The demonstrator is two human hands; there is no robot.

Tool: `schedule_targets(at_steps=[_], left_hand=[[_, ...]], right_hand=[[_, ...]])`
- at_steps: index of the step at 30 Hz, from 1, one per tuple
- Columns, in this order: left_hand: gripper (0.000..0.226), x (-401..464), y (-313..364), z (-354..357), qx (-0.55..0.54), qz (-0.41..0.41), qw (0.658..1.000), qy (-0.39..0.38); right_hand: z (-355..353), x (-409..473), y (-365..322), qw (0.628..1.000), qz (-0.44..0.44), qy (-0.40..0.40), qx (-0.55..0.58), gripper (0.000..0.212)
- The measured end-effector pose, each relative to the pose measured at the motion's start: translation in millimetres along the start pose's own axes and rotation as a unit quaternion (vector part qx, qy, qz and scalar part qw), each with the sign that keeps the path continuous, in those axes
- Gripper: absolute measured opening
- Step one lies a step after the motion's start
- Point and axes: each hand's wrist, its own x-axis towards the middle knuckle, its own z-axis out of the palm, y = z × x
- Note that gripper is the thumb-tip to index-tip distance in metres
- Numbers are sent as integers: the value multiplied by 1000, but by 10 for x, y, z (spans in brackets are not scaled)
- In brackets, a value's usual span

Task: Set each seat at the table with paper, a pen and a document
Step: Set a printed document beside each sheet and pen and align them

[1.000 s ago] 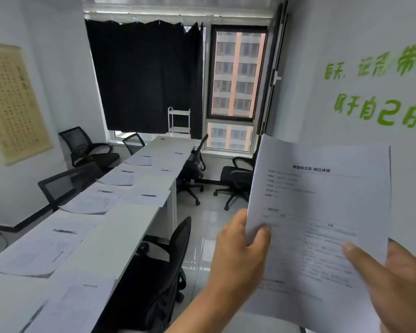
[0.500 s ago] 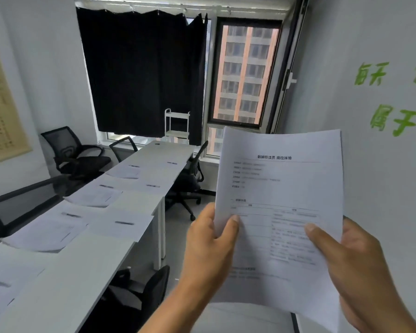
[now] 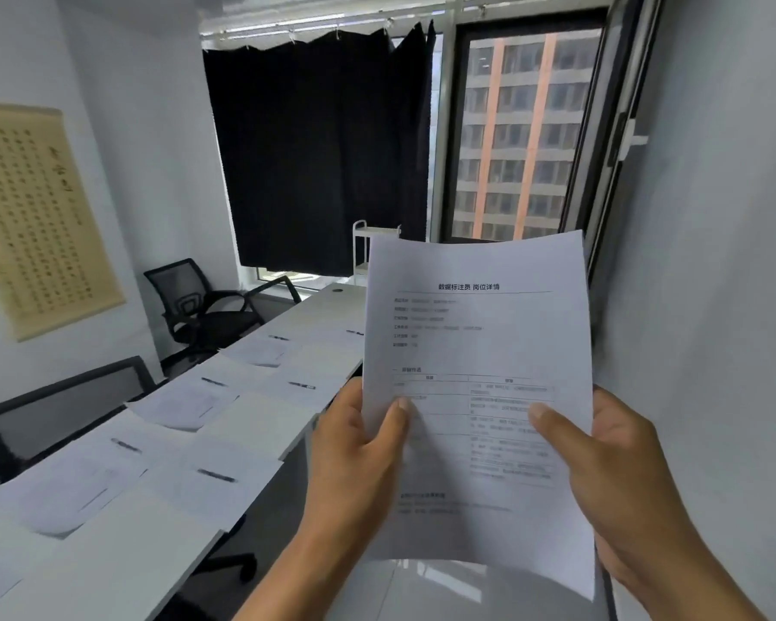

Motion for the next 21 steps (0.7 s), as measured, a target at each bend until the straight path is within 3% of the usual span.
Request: schedule_targets(at_steps=[10, 21], left_hand=[[14, 1126, -389, 229, 50, -12, 992, 117], [13, 2657, -1575, -547, -6, -92, 972, 215]], right_hand=[[552, 1676, 371, 990, 33, -136, 28, 16], [2398, 3087, 1032, 966, 80, -244, -33, 16]])
